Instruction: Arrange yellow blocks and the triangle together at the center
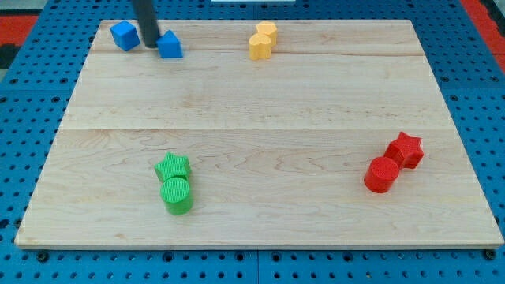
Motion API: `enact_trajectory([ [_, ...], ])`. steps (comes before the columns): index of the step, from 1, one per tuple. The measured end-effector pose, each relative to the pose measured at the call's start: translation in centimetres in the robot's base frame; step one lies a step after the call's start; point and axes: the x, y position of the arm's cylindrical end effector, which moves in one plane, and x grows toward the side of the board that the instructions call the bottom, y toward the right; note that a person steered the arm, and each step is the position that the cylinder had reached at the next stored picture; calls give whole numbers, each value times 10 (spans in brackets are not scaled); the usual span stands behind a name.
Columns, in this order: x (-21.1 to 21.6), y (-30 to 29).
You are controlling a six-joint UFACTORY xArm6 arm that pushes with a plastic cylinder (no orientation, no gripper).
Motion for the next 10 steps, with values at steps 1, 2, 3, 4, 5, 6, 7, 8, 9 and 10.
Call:
enact_trajectory([
  [1,3,96],
  [2,-8,72],
  [3,-44,87],
  [4,-64,131],
  [5,-36,158],
  [6,49,159],
  [7,81,153],
  [8,54,158],
  [9,4,171],
  [10,-17,136],
])
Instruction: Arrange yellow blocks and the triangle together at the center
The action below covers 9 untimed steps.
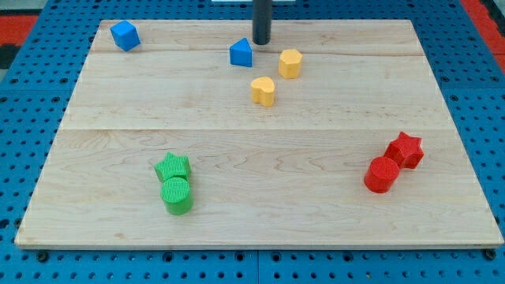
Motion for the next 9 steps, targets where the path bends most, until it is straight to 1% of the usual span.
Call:
enact_trajectory([
  [1,28,-32],
  [2,69,-11],
  [3,54,-23],
  [4,18,11],
  [5,20,68],
  [6,53,77],
  [7,81,50],
  [8,67,33],
  [9,17,21],
])
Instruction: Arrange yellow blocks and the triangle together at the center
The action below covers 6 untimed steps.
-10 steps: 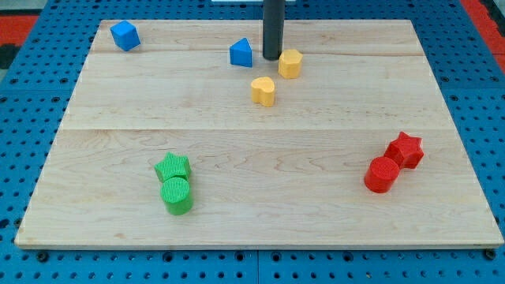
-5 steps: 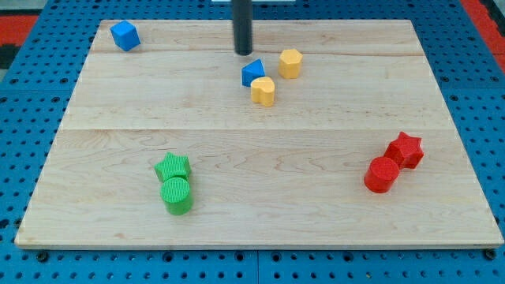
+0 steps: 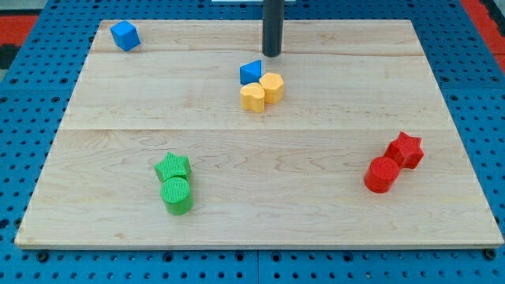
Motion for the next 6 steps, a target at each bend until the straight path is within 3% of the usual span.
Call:
enact_trajectory([
  [2,60,-16],
  [3,76,-16],
  [4,63,-23],
  [5,86,-71],
  [6,126,-164],
])
